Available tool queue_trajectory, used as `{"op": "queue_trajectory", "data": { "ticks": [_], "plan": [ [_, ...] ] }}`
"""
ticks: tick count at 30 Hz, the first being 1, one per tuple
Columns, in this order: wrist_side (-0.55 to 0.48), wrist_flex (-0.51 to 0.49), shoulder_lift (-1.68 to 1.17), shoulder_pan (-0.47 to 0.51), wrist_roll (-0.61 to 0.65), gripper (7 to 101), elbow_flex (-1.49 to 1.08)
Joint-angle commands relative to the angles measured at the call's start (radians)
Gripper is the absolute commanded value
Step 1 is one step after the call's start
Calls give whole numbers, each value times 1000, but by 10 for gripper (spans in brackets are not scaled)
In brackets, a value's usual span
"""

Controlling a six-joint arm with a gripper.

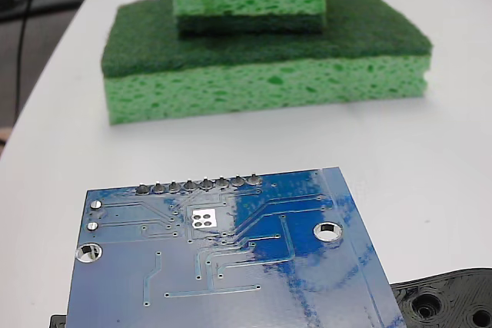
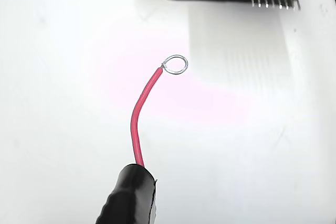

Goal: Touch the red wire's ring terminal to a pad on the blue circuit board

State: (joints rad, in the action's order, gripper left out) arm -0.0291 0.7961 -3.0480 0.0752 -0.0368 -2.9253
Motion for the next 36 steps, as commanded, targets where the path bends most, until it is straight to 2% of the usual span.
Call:
{"op": "queue_trajectory", "data": {
  "ticks": [1,6,11,19,26,36],
  "plan": [
    [-5,15,12,28,17,1003,52],
    [-110,-6,153,152,80,1003,155],
    [-187,-63,354,229,137,1003,278],
    [-290,-124,735,298,232,1003,491],
    [-351,-117,957,347,290,1003,638],
    [-371,-69,1157,364,321,1003,807]
  ]
}}
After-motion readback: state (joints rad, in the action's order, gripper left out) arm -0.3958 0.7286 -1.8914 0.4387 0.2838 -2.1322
